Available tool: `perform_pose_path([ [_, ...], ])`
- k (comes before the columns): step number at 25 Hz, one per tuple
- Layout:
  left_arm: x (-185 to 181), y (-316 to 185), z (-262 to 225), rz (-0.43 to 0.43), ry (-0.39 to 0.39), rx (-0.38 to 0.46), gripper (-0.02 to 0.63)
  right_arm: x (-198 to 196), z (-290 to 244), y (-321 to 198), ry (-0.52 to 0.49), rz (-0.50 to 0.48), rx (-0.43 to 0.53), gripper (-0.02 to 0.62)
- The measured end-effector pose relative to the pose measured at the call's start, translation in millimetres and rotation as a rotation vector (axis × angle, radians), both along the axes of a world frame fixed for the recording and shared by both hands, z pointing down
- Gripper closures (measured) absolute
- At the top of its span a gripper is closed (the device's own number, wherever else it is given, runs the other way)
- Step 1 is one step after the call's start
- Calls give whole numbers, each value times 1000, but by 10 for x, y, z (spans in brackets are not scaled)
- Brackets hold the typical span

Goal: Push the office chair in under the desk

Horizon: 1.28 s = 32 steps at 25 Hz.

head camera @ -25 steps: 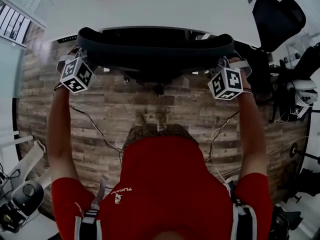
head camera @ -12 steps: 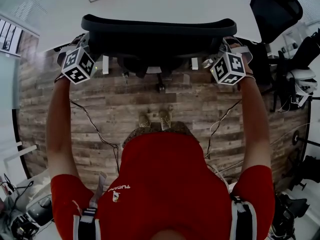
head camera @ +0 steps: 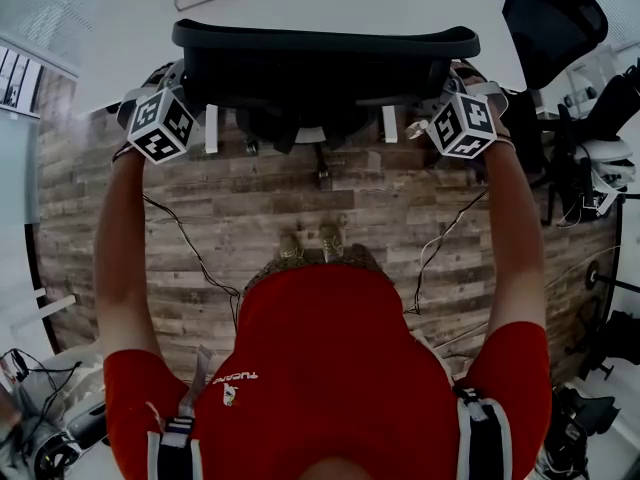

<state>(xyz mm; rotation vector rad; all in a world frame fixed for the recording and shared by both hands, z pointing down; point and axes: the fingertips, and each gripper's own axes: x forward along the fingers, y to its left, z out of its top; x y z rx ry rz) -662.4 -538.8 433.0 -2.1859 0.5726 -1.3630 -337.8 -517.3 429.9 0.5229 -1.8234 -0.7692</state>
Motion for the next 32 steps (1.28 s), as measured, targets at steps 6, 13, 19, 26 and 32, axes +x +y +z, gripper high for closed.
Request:
perform_pose_path([
  [6, -4, -122, 8, -5, 1, 4, 469, -4, 4, -121, -2, -4, 2, 488],
  [13, 8, -192, 1, 6, 1, 8, 469, 5, 10, -186, -2, -13, 3, 488],
  [19, 0, -201, 5, -3, 11, 58, 424, -12, 48, -190, -18, -2, 8, 454],
  [26, -79, -148, -126, -22, 14, 117, 325, 44, -69, -199, -37, 35, 25, 364],
  [32, -268, 41, -346, -49, 61, 166, 307, 219, -207, -40, -46, 73, 20, 350],
])
